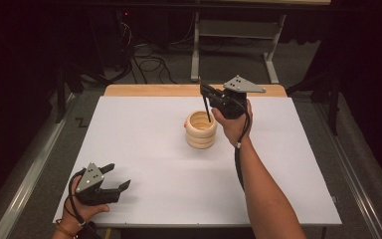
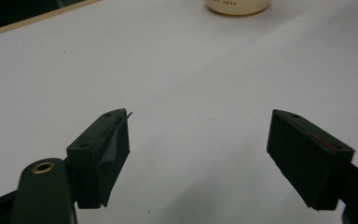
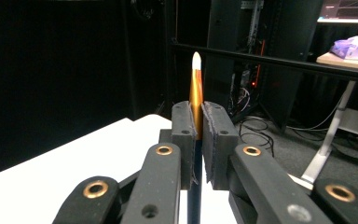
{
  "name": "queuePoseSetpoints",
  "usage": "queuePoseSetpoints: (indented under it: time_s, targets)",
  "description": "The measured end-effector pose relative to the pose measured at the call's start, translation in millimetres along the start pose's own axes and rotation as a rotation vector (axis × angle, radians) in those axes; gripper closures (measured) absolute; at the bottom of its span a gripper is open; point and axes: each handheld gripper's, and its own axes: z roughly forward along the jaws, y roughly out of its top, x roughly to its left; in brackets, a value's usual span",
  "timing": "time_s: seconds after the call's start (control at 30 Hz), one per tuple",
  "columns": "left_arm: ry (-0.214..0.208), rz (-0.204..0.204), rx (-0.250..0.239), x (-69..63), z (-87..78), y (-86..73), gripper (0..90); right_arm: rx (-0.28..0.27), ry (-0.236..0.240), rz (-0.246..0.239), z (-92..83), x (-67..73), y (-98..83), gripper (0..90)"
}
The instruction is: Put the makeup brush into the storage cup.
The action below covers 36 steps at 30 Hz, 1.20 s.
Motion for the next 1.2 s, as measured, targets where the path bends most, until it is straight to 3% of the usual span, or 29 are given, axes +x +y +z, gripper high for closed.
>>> queuePoseSetpoints:
  time_s: [0.8,1.2]
  targets:
    - [0.004,-0.006,-0.004,0.2,-1.7,-1.0,21.7,0.007,0.029,0.024,21.8,2.6,-12.1,85.6]
    - [0.005,-0.009,-0.007,0.3,-2.2,-1.4,21.7,0.026,0.014,0.044,26.5,-0.4,-23.6,85.6]
